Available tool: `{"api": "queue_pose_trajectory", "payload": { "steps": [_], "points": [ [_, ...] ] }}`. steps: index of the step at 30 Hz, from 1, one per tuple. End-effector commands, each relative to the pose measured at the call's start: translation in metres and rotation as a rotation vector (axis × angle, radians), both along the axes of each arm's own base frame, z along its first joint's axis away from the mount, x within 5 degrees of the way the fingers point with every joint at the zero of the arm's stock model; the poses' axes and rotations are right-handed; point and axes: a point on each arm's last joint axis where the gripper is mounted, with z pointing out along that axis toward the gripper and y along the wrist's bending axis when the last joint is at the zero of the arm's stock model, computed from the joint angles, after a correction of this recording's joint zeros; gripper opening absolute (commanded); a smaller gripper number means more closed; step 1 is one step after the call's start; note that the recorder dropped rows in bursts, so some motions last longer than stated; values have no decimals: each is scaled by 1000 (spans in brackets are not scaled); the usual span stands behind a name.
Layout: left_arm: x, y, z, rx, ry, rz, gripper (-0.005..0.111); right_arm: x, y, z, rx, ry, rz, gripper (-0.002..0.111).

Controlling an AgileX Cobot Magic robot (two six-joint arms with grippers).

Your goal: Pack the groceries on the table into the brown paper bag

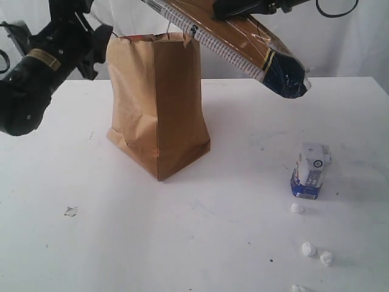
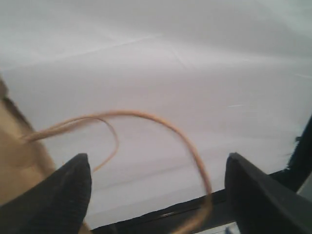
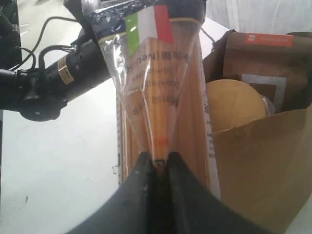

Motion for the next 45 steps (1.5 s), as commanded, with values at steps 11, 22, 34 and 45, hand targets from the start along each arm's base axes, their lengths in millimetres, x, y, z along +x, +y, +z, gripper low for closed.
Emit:
{"api": "queue_pose_trajectory", "payload": {
  "steps": [11,22,34,45],
  "points": [
    [-35,19,-19,218,18,-122,77,-5,1,17,65,-22,-4,0],
    [-62,20,-32,675,-165,-339,77,-5,1,17,66,-21,-5,0],
    [-83,8,-49,1105,-493,-556,77,-5,-1,8,-2,99,-67,0],
    [-113,-59,-41,1023,-647,-637,77,-22,45,5,-36,125,41,0]
  ]
}}
